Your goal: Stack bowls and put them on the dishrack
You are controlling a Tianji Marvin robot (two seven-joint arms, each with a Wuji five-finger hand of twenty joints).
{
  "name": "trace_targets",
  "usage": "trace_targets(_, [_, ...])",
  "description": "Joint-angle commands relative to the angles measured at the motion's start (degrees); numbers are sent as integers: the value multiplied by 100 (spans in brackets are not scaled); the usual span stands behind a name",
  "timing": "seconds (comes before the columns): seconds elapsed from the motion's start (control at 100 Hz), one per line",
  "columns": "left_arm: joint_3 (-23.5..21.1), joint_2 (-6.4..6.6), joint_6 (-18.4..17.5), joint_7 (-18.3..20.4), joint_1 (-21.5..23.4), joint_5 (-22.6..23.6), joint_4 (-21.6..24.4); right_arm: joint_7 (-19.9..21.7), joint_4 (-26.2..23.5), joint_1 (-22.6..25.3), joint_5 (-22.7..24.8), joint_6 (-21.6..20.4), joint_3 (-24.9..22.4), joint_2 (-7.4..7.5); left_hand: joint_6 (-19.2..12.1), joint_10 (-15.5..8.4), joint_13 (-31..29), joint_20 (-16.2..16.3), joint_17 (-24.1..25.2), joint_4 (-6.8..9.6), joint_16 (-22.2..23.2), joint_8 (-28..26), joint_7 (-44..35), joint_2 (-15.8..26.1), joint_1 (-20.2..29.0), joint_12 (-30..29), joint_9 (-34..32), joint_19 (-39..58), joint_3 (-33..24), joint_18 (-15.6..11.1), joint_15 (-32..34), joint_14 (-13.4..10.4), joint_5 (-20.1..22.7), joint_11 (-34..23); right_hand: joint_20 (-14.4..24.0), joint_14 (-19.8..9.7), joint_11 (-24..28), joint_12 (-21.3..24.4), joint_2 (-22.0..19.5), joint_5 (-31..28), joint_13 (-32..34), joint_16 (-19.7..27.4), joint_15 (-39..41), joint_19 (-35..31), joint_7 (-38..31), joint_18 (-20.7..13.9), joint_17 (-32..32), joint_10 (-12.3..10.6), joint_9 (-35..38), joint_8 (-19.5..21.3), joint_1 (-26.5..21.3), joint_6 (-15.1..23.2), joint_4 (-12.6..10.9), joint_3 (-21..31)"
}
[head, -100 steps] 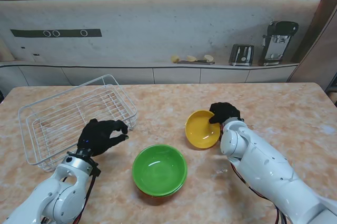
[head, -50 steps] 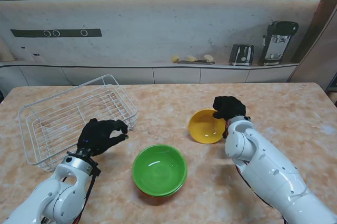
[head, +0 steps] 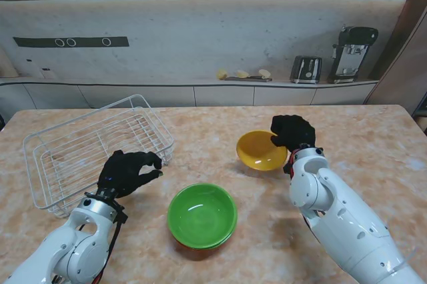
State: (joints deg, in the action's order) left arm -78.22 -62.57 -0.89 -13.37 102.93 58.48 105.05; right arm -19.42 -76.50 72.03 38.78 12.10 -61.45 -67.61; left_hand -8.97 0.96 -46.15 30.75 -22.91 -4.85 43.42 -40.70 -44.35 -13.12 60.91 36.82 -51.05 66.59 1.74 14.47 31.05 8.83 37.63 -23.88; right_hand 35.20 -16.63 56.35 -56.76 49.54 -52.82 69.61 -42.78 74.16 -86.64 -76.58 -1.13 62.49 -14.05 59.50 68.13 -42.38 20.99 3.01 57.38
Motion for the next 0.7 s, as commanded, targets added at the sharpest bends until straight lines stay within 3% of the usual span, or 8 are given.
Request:
trace_targets(0.0, [2, -14, -19, 60, 33, 7, 29, 27, -213, 149, 15, -100, -32, -5, -86, 4, 23, 49, 54, -54, -46, 34, 37, 239, 26, -60, -95, -12, 77, 111, -2, 78, 95, 53, 152, -309, -86, -20, -800, -713, 200, -46, -73, -396, 293, -198, 178, -248, 240, -371, -794, 868, -219, 1008])
trace_targets(0.3, [10, -13, -25, 59, 29, 9, 27, 123, -1179, 762, 43, -467, -386, 53, -89, 5, 27, 50, 50, -52, -46, 33, 40, 244, 29, -60, -95, -10, 73, 113, -3, 88, 91, 53, 284, -331, -166, -65, -813, -773, 285, -77, -94, -507, 346, -291, 219, -242, 323, -310, -794, 891, -246, 974])
trace_targets(0.69, [12, -13, -40, 30, 35, 25, 27, 1041, -2051, 1353, -345, -1043, -584, 210, -92, 6, 22, 49, 49, -54, -46, 34, 38, 237, 26, -60, -102, -11, 77, 118, -1, 87, 93, 50, 370, -323, -289, -61, -707, -798, 344, -97, -139, -581, 473, -327, 241, -232, 394, -311, -753, 891, -234, 1004])
